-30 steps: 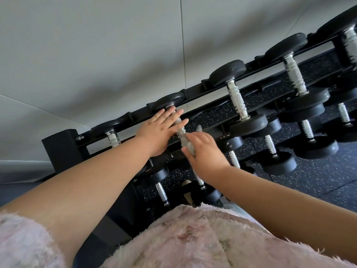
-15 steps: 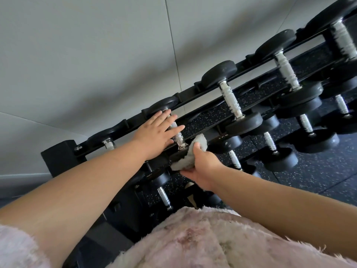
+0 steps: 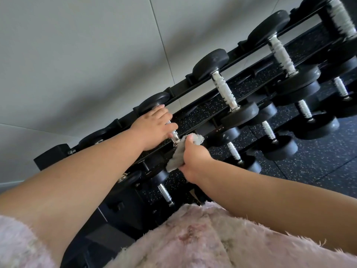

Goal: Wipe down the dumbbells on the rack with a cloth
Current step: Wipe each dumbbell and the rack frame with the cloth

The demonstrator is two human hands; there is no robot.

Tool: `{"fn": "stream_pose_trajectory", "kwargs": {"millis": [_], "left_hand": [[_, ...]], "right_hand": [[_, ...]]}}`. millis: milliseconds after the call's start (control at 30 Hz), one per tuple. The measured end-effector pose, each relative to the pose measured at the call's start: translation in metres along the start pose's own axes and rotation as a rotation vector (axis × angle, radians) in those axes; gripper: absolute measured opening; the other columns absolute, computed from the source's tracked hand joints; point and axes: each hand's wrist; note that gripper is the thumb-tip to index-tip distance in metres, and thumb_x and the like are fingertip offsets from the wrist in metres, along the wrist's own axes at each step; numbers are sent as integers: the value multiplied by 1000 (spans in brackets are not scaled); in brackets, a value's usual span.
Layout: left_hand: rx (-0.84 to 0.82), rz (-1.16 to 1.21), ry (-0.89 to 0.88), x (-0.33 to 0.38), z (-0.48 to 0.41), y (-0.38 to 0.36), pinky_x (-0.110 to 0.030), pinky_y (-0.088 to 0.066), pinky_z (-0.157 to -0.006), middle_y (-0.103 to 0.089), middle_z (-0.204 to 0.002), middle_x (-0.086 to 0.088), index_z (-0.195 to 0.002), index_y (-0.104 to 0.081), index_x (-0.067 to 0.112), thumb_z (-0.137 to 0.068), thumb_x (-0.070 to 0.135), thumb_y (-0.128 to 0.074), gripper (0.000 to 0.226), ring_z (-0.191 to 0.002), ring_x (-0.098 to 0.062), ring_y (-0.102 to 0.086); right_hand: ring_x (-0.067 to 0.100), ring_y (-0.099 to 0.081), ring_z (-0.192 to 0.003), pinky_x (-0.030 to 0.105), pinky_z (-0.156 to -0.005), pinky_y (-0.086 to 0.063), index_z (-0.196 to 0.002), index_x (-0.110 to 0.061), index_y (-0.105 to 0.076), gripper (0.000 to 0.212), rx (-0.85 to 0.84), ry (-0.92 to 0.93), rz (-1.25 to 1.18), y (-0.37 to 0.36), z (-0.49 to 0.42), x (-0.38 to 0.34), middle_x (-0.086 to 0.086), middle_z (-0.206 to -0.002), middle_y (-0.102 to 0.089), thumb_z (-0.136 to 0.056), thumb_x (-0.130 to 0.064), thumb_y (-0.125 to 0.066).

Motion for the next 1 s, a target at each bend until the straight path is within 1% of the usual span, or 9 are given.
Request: {"fn": "stream_pose_trajectory", "kwargs": {"millis": [100, 167, 267, 367, 600, 700, 800, 900, 1000], "left_hand": [[29, 18, -1, 0, 1, 0, -42, 11, -128, -47, -146, -15, -138, -54, 23, -102, 44, -31, 48, -149, -37, -30], [24, 22, -2, 1, 1, 0, -41, 12, -127, -47, -145, -14, -138, -53, 23, -101, 42, -34, 46, -149, -37, -30], [17, 15, -2, 1, 0, 1, -42, 13, -126, -45, -146, -13, -140, -50, 24, -103, 41, -35, 44, -150, -36, -28], [4, 35, 2, 1, 0, 1, -43, 10, -128, -44, -146, -12, -138, -49, 25, -103, 42, -32, 42, -150, -34, -27], [-44, 23, 30, 3, 1, 6, -45, 2, -132, -46, -141, -6, -137, -51, 26, -107, 44, -33, 39, -146, -31, -32], [-105, 97, 108, 12, -11, 25, -41, -11, -131, -54, -132, 0, -130, -60, 27, -110, 46, -35, 37, -138, -24, -40], [-88, 256, 127, 26, -37, 53, -40, -44, -106, -57, -127, 1, -128, -63, 22, -111, 43, -38, 36, -126, -22, -48], [81, 290, 60, 44, -80, 79, -42, -45, -105, -58, -132, -2, -135, -61, 18, -109, 34, -45, 34, -128, -24, -47], [184, 210, -10, 63, -131, 101, -44, -33, -120, -53, -147, -7, -144, -57, 18, -106, 22, -48, 39, -140, -30, -42]], "right_hand": [[31, -69, -104, 44, -94, -60, -117, -10, -51, 38, -59, -126, -90, -18, 12, 18, 17, -112, -67, -104, -45, -54], [32, -66, -116, 41, -98, -58, -128, -16, -47, 32, -131, -179, -145, -27, 20, 25, 14, -127, -64, -106, -39, -53], [35, -62, -124, 46, -95, -59, -124, -14, -50, 28, -125, -58, -47, -25, 10, 31, 17, -142, -57, -106, -36, -53], [38, -63, -121, 51, -95, -58, -126, -8, -53, 34, -57, 30, 2, -6, 2, 23, 17, -126, -59, -107, -37, -49], [33, -68, -93, 54, -95, -57, -87, -17, -59, 30, 181, 253, 135, 66, -3, -37, 13, -102, -69, -97, -45, -61], [27, -71, -89, 51, -91, -60, -88, -22, -62, 27, 148, 368, 181, 100, 12, -49, 7, -96, -71, -98, -46, -62], [18, -66, -82, 38, -78, -58, -100, -22, -60, 29, 196, 450, 408, 130, 24, -53, 5, -98, -70, -105, -48, -50], [14, -60, -72, 28, -57, -45, -112, -23, -53, 29, 318, 490, 579, 147, 27, -65, 0, -87, -65, -106, -51, -45], [15, -59, -73, 27, -54, -40, -106, -20, -49, 29, 378, 564, 578, 152, 15, -80, 0, -88, -63, -103, -48, -53]]}}
Point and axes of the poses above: each hand's wrist, its own z-axis away from the middle knuckle, its own y-axis out of the back of the hand, x = y × z
